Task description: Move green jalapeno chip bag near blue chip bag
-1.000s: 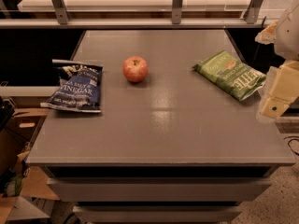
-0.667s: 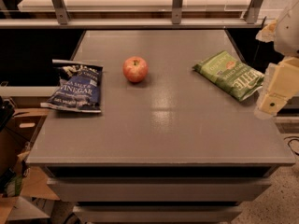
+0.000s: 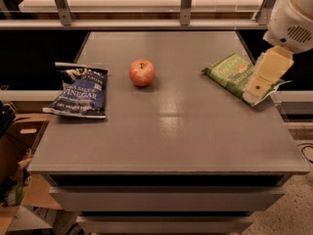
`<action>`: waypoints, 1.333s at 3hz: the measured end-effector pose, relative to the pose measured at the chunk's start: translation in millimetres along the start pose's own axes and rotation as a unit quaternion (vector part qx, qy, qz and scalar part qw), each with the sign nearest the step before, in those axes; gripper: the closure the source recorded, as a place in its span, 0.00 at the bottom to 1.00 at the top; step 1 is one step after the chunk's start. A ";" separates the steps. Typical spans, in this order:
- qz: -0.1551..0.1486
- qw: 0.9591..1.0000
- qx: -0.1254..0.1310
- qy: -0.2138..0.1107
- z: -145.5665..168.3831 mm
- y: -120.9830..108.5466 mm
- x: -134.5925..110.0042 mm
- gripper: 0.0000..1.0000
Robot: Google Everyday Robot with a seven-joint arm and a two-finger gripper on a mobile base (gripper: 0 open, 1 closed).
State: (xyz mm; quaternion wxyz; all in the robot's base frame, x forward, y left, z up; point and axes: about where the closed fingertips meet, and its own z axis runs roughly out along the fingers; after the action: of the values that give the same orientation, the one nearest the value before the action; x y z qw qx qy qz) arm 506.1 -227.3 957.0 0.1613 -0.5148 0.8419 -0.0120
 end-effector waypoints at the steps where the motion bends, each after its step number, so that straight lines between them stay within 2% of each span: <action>1: 0.062 0.998 -0.005 0.011 29.9 -40.4 -7.2 0.00; 2: 0.120 0.993 -0.017 0.012 63.5 -76.4 -11.8 0.00; 3: 0.152 0.988 -0.034 0.012 103.2 -99.7 -14.3 0.00; 4: 0.167 0.985 -0.051 0.010 137.2 -112.4 -15.2 0.00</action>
Offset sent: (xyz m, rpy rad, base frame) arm 0.1442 -0.0313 -0.0754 0.1169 0.1474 -0.3674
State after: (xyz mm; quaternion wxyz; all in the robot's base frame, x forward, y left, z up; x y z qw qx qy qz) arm 648.5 -246.8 851.9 0.1262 -0.3748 0.9169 0.0533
